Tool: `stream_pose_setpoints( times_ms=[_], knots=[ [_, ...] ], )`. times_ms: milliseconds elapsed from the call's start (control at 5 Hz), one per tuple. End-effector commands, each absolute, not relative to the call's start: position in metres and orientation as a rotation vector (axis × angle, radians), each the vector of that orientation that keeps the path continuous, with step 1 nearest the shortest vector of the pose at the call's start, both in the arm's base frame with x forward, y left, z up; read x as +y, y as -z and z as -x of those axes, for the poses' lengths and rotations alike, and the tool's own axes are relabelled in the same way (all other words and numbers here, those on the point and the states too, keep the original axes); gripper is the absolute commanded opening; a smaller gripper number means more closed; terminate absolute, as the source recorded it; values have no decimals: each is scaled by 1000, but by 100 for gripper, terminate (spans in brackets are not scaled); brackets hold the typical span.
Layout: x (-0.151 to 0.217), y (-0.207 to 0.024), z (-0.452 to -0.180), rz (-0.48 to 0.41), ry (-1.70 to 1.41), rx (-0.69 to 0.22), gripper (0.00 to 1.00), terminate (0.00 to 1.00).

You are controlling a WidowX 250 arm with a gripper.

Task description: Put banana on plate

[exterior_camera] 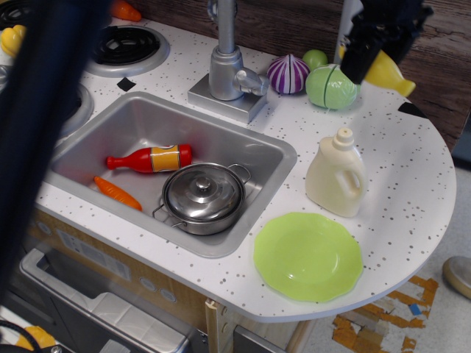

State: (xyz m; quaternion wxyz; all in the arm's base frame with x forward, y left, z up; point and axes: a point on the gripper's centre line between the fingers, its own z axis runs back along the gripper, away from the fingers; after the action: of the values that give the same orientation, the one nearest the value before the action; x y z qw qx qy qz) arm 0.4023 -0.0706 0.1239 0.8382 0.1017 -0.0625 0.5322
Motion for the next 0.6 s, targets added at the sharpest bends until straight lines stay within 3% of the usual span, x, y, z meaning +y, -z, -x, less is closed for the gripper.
stream_pose_setpoints(
  times_ms=[0,200,400],
  knots=[
    [-77,-168,-350,-147,-1248,-286,0,0],
    [-89,-169,-321,-133,-1321,-289,0,0],
    [-102,-146,-295,-64,-1432,-241,0,0]
  ],
)
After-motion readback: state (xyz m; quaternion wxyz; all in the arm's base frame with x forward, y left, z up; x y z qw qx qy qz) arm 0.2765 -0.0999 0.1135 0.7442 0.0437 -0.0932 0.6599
